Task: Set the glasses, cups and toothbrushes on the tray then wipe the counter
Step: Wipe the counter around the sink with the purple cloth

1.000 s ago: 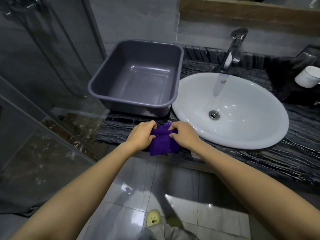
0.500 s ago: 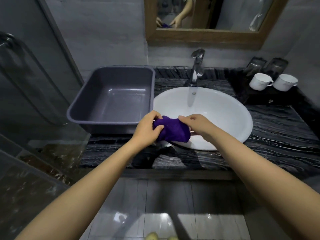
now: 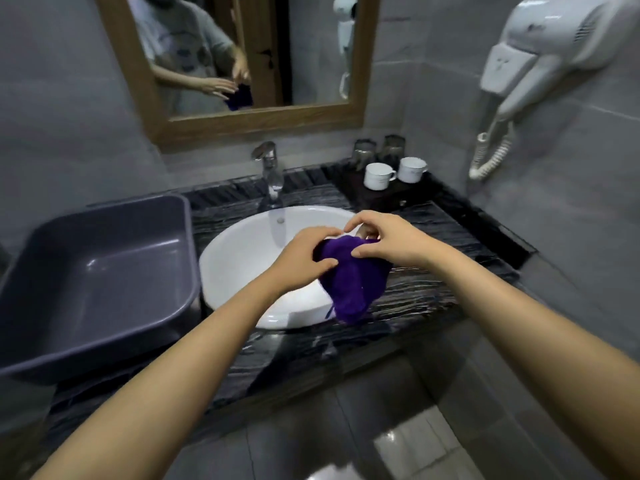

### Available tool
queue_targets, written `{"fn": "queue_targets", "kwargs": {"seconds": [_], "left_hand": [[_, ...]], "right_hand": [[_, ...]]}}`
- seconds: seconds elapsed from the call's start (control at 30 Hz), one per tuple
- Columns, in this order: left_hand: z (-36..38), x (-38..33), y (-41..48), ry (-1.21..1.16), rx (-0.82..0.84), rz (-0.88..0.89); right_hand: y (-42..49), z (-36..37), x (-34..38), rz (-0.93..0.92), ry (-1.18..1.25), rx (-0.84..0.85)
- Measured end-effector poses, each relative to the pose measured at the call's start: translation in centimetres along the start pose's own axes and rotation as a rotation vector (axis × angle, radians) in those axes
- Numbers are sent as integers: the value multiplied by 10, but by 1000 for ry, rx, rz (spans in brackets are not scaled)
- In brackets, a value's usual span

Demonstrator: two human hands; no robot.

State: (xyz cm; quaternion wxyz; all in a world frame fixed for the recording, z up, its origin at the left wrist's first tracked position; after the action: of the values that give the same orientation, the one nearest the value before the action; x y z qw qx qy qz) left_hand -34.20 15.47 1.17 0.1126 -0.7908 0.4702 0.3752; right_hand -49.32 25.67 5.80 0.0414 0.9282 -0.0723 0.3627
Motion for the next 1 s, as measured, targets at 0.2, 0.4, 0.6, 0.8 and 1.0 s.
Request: {"fn": "queue_targets", "kwargs": {"seconds": [0.2, 0.4, 0.6, 0.8, 1.0], "left_hand": [[42, -48, 41, -39, 90, 50], [75, -94, 82, -27, 77, 82], [103, -127, 124, -40, 133, 86], [135, -125, 149, -5, 244, -8], [194, -92, 134, -109, 302, -199]], "right_hand": [[-45, -49, -49, 156, -64, -163], [-87, -89, -101, 297, -122, -130], [-102, -130, -150, 305, -18, -40], [-99, -160, -205, 317, 146, -198], [-92, -140, -262, 378, 95, -137]]}}
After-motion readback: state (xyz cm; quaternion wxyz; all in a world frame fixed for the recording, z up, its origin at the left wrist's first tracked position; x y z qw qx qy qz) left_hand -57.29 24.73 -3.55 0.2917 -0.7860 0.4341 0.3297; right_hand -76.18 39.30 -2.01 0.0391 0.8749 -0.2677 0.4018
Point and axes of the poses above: each hand's wrist, its own y-axis towards the middle knuckle, its own z-axis out of the palm, x = y × z, the point moved 1 cm from there along y, towards the middle knuckle
